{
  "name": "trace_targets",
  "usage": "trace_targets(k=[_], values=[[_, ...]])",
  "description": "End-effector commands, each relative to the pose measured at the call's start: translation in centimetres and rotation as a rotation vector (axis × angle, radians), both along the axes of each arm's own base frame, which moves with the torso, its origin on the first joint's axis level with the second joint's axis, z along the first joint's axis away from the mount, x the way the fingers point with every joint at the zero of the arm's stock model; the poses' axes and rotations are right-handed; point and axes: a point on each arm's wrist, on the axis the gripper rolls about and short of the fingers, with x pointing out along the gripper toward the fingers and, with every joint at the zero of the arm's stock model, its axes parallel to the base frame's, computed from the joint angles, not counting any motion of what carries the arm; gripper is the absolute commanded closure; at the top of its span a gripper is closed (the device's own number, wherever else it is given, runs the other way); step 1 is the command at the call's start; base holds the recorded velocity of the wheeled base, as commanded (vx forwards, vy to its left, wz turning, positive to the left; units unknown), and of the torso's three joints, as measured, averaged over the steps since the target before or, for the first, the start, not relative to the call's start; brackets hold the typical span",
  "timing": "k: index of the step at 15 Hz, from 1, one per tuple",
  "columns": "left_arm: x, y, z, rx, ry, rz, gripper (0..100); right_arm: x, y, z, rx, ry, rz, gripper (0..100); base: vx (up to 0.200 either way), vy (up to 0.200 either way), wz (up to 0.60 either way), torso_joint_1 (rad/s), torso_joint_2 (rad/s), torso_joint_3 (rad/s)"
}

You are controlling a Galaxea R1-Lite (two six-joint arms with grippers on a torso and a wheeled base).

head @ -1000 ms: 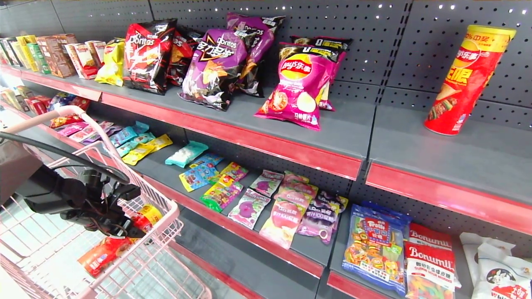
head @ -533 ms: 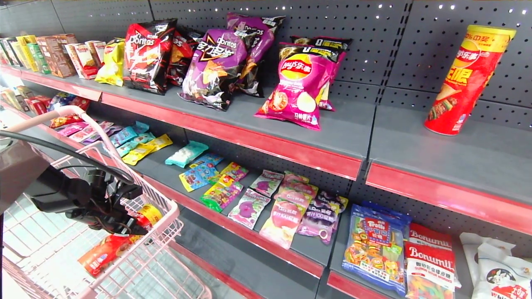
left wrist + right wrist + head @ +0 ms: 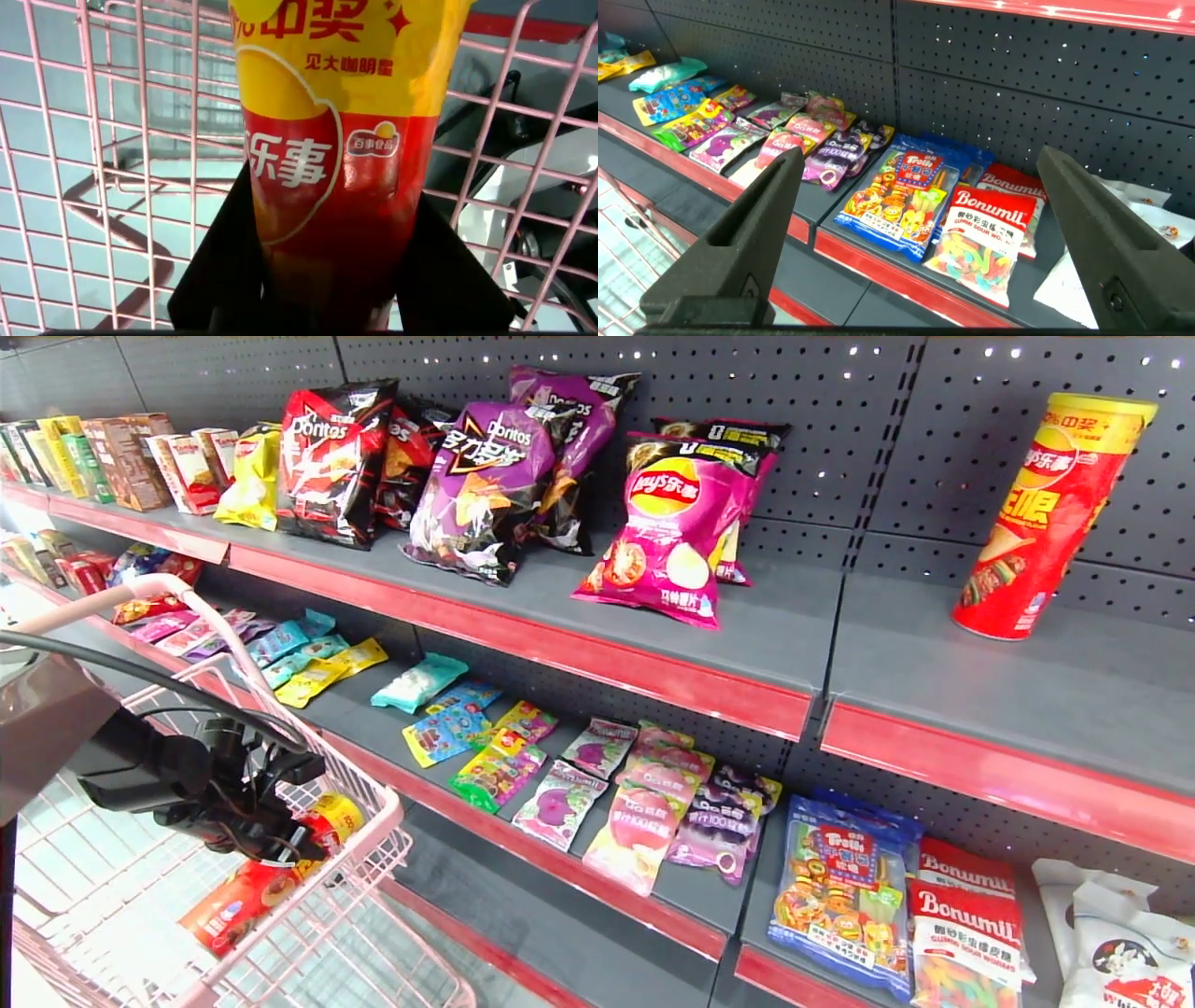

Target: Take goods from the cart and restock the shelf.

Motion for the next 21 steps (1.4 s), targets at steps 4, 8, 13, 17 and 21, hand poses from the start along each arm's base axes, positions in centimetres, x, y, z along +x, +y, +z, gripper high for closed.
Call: trace_targets(k=[4,8,13,17,21], values=[[-0.8,-0.5,3.4,-0.034,-0.095,-0.024,100,0.0,0.0,0.0,-0.002,-0.001,0.002,0,0.0,0.0,0.0,0.0,0.0,0.0],[-0.9,-0.5,7.4,-0.009,-0.265,0.006,100,0.0,0.0,0.0,-0.002,-0.001,0.003,0,0.0,0.0,0.0,0.0,0.0,0.0],[-3.7,-2.0,13.4,-0.007,-0.405,-0.03,100,0.0,0.0,0.0,-0.004,-0.001,0.003,0,0.0,0.0,0.0,0.0,0.0,0.0],[-7.2,-3.0,17.1,0.012,-0.492,-0.039,100,0.0,0.0,0.0,-0.004,0.001,0.003,0,0.0,0.0,0.0,0.0,0.0,0.0],[-11.9,-4.8,21.2,0.019,-0.616,-0.059,100,0.0,0.0,0.0,-0.004,-0.001,0.003,0,0.0,0.0,0.0,0.0,0.0,0.0]])
